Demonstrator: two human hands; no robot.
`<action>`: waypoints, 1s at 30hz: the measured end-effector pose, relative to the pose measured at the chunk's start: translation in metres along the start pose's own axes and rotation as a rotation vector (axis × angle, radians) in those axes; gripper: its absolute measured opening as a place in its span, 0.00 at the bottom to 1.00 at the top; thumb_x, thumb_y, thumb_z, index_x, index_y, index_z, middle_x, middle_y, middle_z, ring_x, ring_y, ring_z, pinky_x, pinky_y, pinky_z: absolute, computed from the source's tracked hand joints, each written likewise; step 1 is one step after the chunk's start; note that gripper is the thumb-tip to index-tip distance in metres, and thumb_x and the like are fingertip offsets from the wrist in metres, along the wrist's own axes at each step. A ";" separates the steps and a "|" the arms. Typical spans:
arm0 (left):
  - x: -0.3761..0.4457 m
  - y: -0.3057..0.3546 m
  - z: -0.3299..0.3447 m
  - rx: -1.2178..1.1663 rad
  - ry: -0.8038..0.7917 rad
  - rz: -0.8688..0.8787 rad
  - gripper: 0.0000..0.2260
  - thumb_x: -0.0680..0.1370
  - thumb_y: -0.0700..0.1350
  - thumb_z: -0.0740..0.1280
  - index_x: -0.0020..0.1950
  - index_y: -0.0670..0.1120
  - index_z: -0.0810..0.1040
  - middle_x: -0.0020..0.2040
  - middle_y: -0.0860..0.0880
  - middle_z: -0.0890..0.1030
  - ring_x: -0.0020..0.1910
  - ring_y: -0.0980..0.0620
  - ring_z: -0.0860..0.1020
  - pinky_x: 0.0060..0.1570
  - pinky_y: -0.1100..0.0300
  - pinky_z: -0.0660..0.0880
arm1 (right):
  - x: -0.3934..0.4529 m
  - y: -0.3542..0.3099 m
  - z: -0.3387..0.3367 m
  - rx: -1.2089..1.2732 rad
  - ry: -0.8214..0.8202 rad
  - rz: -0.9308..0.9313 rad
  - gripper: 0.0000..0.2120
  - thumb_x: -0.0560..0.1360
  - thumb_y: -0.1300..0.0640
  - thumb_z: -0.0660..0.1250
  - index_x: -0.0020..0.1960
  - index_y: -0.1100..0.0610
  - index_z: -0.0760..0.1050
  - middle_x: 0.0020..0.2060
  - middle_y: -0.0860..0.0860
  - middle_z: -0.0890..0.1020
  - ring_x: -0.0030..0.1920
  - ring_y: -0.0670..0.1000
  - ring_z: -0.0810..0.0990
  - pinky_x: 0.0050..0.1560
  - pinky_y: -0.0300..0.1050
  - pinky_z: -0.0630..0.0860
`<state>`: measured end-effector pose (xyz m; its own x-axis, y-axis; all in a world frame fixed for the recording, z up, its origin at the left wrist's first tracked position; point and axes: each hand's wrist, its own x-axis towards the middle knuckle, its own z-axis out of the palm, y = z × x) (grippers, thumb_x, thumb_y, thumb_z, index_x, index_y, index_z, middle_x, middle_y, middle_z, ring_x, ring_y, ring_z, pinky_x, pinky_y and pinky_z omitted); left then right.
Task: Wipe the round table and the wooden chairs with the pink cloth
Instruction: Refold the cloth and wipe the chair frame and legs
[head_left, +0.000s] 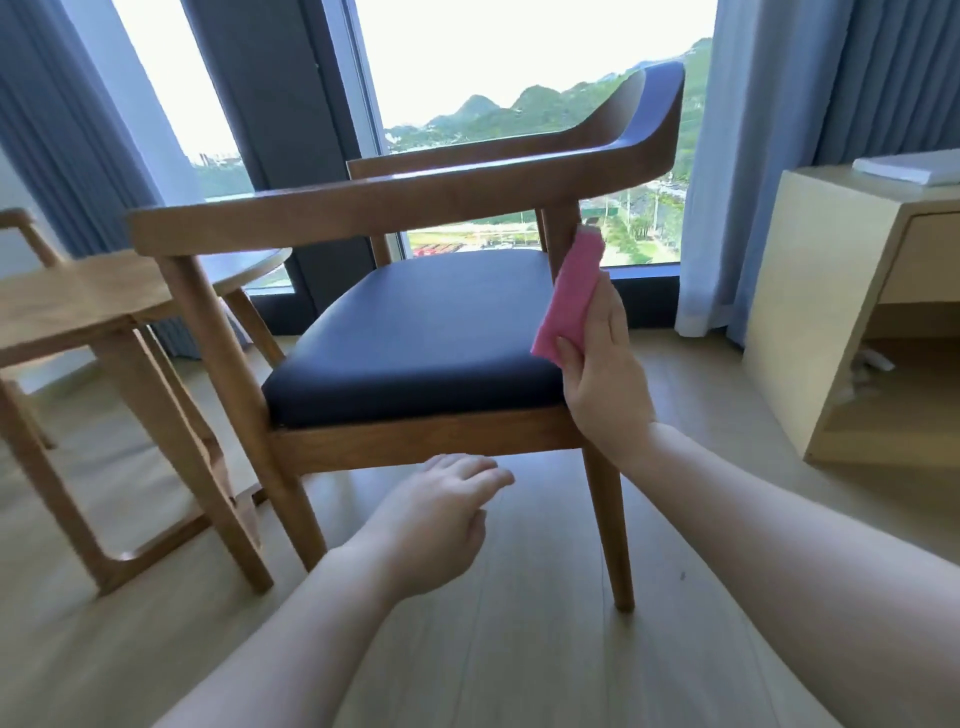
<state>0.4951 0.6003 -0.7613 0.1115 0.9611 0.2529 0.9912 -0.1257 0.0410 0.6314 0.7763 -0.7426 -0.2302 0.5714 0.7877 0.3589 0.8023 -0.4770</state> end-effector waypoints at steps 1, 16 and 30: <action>0.000 0.001 -0.002 0.008 -0.011 -0.005 0.20 0.79 0.42 0.60 0.71 0.54 0.68 0.70 0.55 0.69 0.70 0.55 0.64 0.68 0.66 0.57 | -0.011 0.005 0.002 0.015 -0.027 0.047 0.34 0.79 0.54 0.62 0.78 0.57 0.47 0.72 0.56 0.63 0.60 0.54 0.74 0.53 0.37 0.74; 0.030 0.010 -0.041 0.116 -0.061 0.002 0.19 0.79 0.44 0.62 0.70 0.55 0.70 0.68 0.57 0.71 0.69 0.57 0.66 0.64 0.73 0.51 | -0.098 0.056 0.015 0.014 -0.264 0.308 0.37 0.78 0.58 0.65 0.73 0.49 0.41 0.70 0.62 0.64 0.60 0.64 0.74 0.54 0.54 0.76; 0.023 -0.008 -0.052 0.146 -0.074 0.006 0.18 0.80 0.46 0.60 0.70 0.57 0.68 0.68 0.59 0.71 0.69 0.58 0.65 0.67 0.66 0.57 | 0.014 -0.013 -0.005 0.068 -0.022 0.145 0.31 0.77 0.50 0.63 0.75 0.59 0.56 0.62 0.57 0.73 0.55 0.56 0.77 0.51 0.45 0.76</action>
<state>0.4860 0.6110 -0.7055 0.1173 0.9765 0.1806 0.9897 -0.0998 -0.1030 0.6278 0.7730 -0.7235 -0.2002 0.6853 0.7002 0.3276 0.7204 -0.6113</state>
